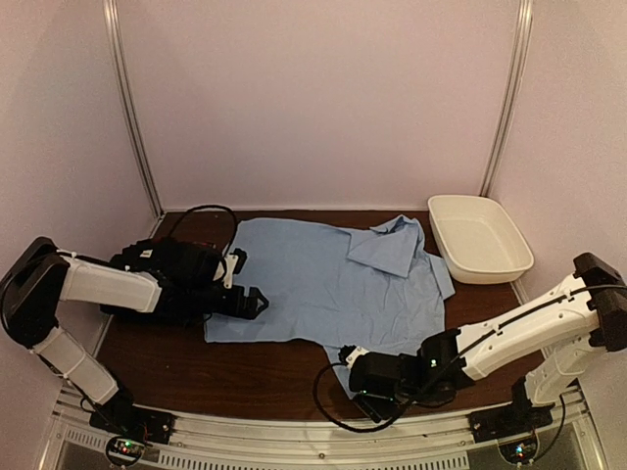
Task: Fold and stack the long sleeve shirts
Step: Pick up the sleeve from the center of the board, then pick up the flattened shirt from the center of the board, then fold the flattened shirt at the center of the board, then smooth out the 1/3-folded shirt at the center of the board.
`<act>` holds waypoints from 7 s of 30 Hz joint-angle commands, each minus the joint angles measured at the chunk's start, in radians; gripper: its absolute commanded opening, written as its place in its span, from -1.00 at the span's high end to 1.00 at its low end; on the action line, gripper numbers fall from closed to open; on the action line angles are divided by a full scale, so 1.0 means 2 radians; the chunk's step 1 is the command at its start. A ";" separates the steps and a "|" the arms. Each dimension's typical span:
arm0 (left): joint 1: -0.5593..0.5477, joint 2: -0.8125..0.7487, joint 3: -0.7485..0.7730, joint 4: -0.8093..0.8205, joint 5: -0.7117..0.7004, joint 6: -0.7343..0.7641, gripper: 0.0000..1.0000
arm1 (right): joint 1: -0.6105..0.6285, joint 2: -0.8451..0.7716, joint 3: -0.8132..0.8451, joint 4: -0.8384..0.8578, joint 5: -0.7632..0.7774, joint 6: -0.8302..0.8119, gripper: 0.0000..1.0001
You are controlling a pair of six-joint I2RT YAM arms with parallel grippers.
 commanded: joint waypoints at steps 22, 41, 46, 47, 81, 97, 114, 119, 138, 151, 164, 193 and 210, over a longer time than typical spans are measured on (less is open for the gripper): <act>-0.021 0.012 -0.023 -0.052 -0.052 0.016 -0.80 | -0.003 -0.121 0.020 -0.123 -0.011 0.034 1.00; -0.098 -0.050 -0.050 -0.139 -0.137 -0.042 -0.55 | -0.041 -0.234 0.032 -0.204 -0.003 0.074 1.00; -0.098 -0.035 -0.022 -0.144 -0.149 -0.034 -0.55 | -0.125 -0.198 0.062 -0.229 0.014 0.037 1.00; -0.098 -0.033 -0.019 -0.143 -0.151 -0.033 -0.55 | -0.139 -0.192 0.067 -0.230 0.017 0.027 1.00; -0.231 -0.141 0.004 -0.167 -0.138 0.060 -0.73 | -0.327 -0.050 0.107 -0.101 -0.043 -0.103 1.00; -0.285 0.070 0.154 -0.338 -0.237 0.102 -0.57 | -0.349 -0.073 0.093 -0.088 -0.065 -0.108 1.00; -0.282 0.085 0.167 -0.453 -0.349 0.087 0.21 | -0.374 -0.101 0.098 -0.110 -0.064 -0.110 1.00; -0.274 0.056 0.171 -0.461 -0.361 0.083 0.50 | -0.374 -0.099 0.100 -0.113 -0.070 -0.110 1.00; -0.149 0.031 0.168 -0.407 -0.362 0.152 1.00 | -0.374 -0.069 0.118 -0.098 -0.090 -0.122 1.00; -0.101 0.098 0.237 -0.401 -0.377 0.181 1.00 | -0.373 -0.040 0.136 -0.093 -0.059 -0.141 1.00; -0.063 0.196 0.286 -0.416 -0.397 0.146 0.88 | -0.376 0.040 0.176 -0.087 0.014 -0.135 0.59; -0.058 0.028 0.173 -0.232 -0.222 0.083 -0.71 | -0.313 -0.276 -0.110 -0.051 -0.093 0.112 -0.43; -0.045 0.036 0.095 -0.157 -0.219 0.036 -0.76 | -0.309 -0.306 -0.171 0.010 -0.133 0.135 0.51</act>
